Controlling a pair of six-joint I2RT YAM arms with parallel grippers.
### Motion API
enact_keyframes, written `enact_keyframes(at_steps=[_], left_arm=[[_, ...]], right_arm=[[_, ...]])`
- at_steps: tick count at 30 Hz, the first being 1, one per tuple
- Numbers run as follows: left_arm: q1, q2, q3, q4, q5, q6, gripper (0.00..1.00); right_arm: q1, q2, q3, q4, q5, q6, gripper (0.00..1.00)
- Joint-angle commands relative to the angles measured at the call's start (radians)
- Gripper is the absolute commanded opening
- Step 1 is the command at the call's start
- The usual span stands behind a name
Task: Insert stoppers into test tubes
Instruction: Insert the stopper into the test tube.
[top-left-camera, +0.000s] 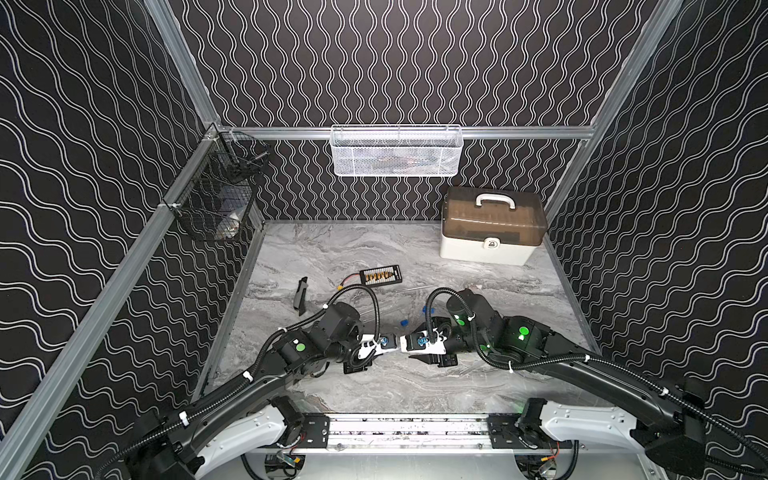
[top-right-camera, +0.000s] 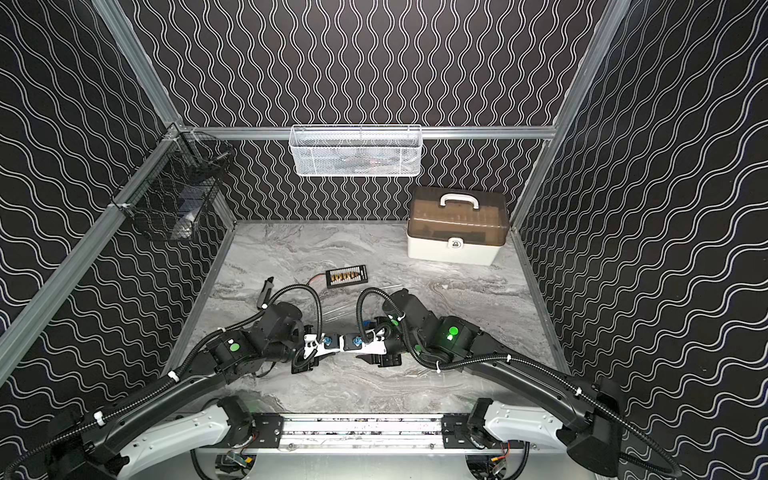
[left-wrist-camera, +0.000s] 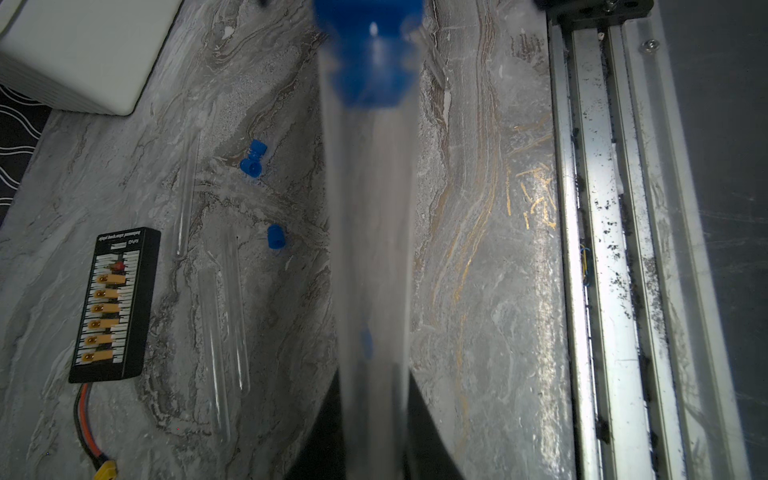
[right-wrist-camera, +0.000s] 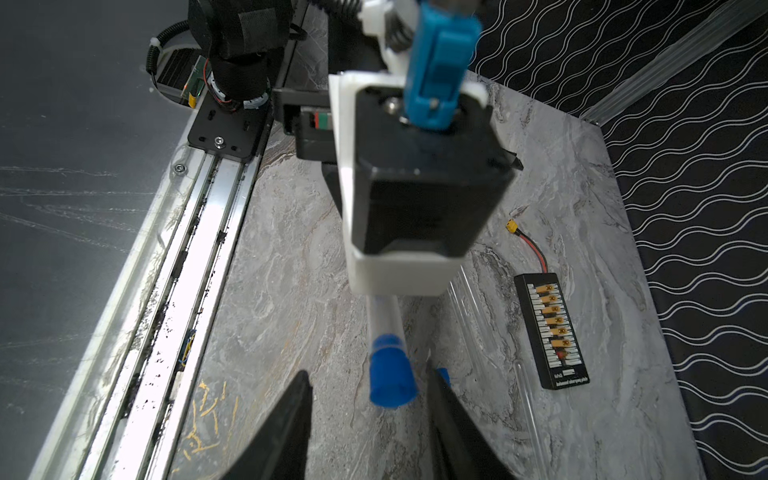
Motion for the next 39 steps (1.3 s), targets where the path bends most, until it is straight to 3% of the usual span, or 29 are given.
enact_keyframes(at_steps=[1,13,23,39], left_arm=[[0.002,-0.008,0.003,-0.002,0.021,0.024,0.0],[0.002,-0.014,0.0,-0.002,0.02,0.03,0.0],[0.002,-0.021,-0.004,-0.004,0.027,0.031,0.0],[0.002,-0.039,-0.004,0.055,0.059,0.003,0.0]], right_arm=[[0.0,0.005,0.011,0.008,-0.014,-0.044,0.39],[0.003,0.021,0.024,-0.004,-0.015,-0.052,0.24],[0.002,0.04,0.03,-0.009,-0.014,-0.056,0.23],[0.009,0.073,0.031,0.024,-0.063,0.019,0.12]])
